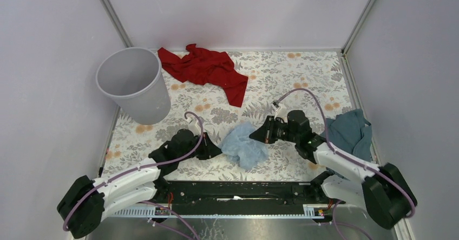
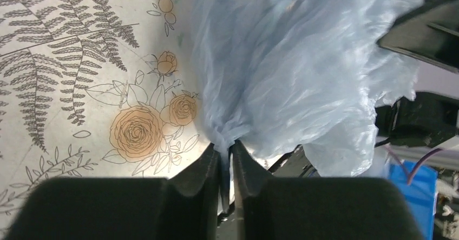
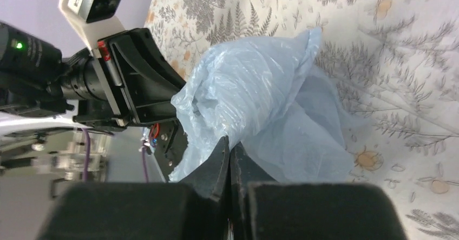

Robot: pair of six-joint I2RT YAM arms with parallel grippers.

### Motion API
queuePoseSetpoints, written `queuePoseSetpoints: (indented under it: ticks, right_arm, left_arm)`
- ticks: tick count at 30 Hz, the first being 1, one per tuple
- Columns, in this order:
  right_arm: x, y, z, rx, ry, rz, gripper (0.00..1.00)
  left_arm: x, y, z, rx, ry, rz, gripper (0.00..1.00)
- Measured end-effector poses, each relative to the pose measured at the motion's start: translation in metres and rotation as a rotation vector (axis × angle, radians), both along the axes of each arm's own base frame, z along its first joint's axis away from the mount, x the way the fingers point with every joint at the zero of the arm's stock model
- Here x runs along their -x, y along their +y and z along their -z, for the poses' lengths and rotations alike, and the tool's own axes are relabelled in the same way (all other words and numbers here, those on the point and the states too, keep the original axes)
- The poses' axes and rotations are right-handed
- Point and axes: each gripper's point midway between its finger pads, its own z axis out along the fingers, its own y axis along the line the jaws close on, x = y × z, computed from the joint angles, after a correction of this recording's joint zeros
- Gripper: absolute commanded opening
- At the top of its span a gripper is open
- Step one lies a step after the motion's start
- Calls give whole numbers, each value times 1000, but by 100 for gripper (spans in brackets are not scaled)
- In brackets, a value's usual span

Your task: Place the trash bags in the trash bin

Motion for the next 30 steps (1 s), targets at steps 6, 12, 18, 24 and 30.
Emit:
queuePoseSetpoints:
  ticks: [6, 12, 18, 24, 30]
  right_arm:
    - [-7, -13, -66, 14, -310, -1, 0]
    - [-3, -21, -108, 27, -539, -36, 0]
    - [-2, -18, -103, 65, -554, -81, 0]
    - [2, -13, -104, 71, -564, -109, 0]
    - [5, -13, -112, 58, -579, -107, 0]
  left_arm:
    - [-14, 8, -43, -4, -104, -53, 79]
    - [-19, 7, -135, 121, -262, -68, 99]
    - [-27, -10, -188, 175, -303, -46, 99]
    - [-34, -45, -154, 29, -233, 0, 97]
    - [-51, -35, -111, -143, -197, -79, 40]
